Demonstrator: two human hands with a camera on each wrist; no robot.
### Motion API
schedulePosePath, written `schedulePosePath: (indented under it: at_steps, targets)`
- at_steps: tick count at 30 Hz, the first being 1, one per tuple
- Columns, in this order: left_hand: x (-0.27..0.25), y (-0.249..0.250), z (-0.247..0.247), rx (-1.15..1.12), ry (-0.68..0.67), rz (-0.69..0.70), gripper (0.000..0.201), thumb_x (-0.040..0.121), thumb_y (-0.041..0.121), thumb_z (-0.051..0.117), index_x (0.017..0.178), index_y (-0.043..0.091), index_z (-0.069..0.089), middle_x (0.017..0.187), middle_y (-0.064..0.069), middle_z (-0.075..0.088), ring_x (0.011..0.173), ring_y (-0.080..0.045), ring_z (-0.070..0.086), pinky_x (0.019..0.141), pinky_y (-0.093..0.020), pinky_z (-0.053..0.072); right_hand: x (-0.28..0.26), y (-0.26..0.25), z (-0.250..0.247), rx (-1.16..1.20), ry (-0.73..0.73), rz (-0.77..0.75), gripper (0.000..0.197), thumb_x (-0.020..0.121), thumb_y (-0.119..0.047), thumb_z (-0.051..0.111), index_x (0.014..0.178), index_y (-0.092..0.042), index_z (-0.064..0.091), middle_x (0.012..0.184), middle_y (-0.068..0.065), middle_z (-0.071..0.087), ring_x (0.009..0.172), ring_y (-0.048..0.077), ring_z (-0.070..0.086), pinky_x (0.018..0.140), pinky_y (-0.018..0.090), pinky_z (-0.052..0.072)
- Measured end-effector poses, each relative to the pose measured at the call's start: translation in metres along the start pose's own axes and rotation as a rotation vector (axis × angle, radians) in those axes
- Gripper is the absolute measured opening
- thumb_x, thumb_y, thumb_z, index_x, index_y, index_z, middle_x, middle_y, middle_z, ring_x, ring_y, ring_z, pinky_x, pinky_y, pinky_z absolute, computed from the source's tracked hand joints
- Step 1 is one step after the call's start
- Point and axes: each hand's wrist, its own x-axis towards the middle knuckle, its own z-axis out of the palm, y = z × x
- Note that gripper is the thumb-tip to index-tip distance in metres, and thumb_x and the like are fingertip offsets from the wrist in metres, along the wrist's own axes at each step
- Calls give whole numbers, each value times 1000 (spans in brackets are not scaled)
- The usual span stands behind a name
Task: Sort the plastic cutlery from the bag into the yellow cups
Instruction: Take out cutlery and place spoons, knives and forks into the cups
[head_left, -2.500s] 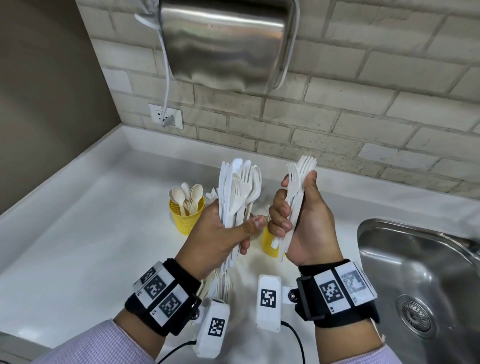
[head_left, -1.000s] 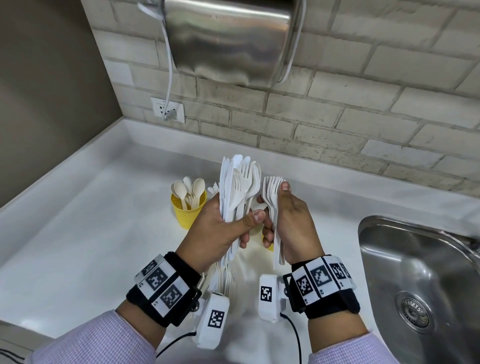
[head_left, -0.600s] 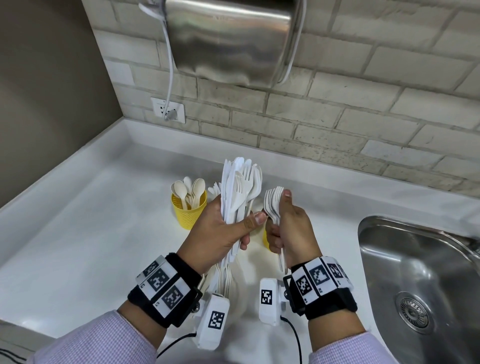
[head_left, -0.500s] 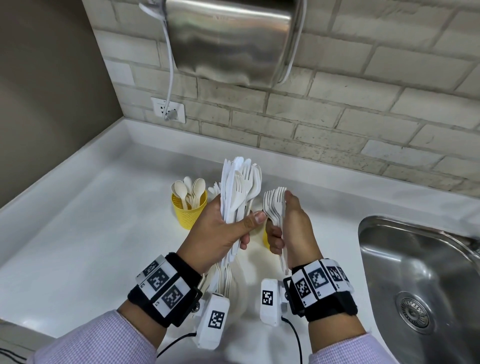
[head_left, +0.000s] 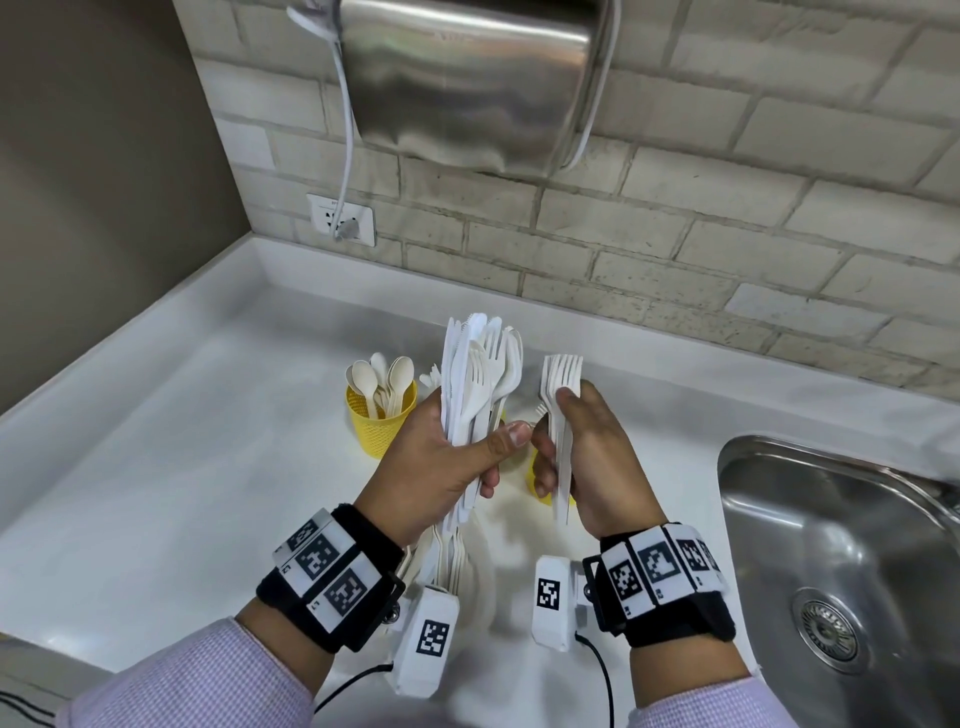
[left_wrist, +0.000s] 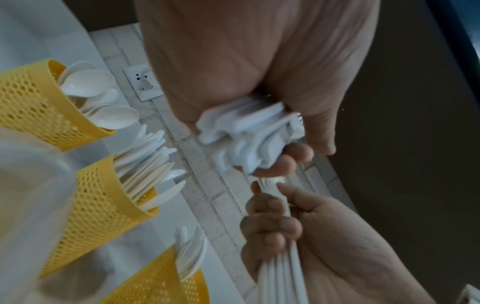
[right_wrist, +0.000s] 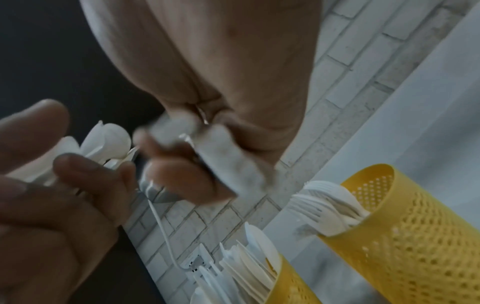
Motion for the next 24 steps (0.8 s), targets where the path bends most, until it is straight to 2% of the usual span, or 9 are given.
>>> schedulePosePath:
  at_steps: [3,6,8,10,12,14,20,22,24]
  targets:
    - [1,0,-1,-6,14,8,50,82,29,76,112,-7,58,64,2,60,49,-17,53,53,-30,50,-3,-6,5,95,65,-27,13,105,-31,44,95,-23,49,62,4,33,44,17,24,44,24,22]
    - [2,-1,-2,6,22,13,45,86,24,75,113,-8,57,61,3,61,49,-16,53,54,-29,50,-11,-16,9,166,132,-126,22,99,-36,58,93,-16,50,61,0,31,44,13,21,45,22,17]
    - [3,-2,-2,11,39,12,41,89,19,75,111,-10,56,61,2,59,48,-17,53,54,-28,50,-18,-20,11,108,111,-241,33,94,-36,66,83,-9,52,54,-6,34,41,11,26,44,21,22]
    - [2,-2,0,5,33,24,38,91,16,74,116,-8,59,65,-3,58,49,-18,53,52,-30,49,-26,-26,16,-28,90,-366,29,95,-21,71,72,-13,57,47,-13,45,38,5,40,42,19,34]
    - [2,0,2,4,12,41,40,91,17,73,127,3,62,68,-1,62,50,-19,52,51,-31,49,-27,-29,19,-148,111,-436,15,93,-11,73,79,-10,66,48,-8,56,43,5,54,49,16,44]
    - [1,1,3,13,10,46,38,91,16,72,128,9,62,66,3,63,50,-18,53,50,-30,49,-25,-29,20,-214,145,-471,8,90,-10,75,85,-11,69,51,-7,60,49,6,60,54,17,47]
    - [1,0,1,23,21,36,21,96,11,68,115,5,61,63,0,64,51,-16,57,52,-26,49,-21,-30,22,-158,214,-498,12,91,-6,72,82,-13,67,59,-9,63,54,8,60,59,20,49]
    - [1,1,1,35,12,41,14,97,13,67,107,6,61,63,0,64,51,-16,58,52,-27,49,-19,-31,23,-113,248,-490,14,92,-11,71,80,-14,65,62,-5,63,55,12,58,59,26,49]
    - [0,1,0,43,1,39,15,97,16,67,105,5,61,63,-1,63,51,-17,59,53,-29,50,-18,-32,24,-79,281,-480,18,91,-20,70,75,-18,62,59,-5,57,51,14,50,58,30,43]
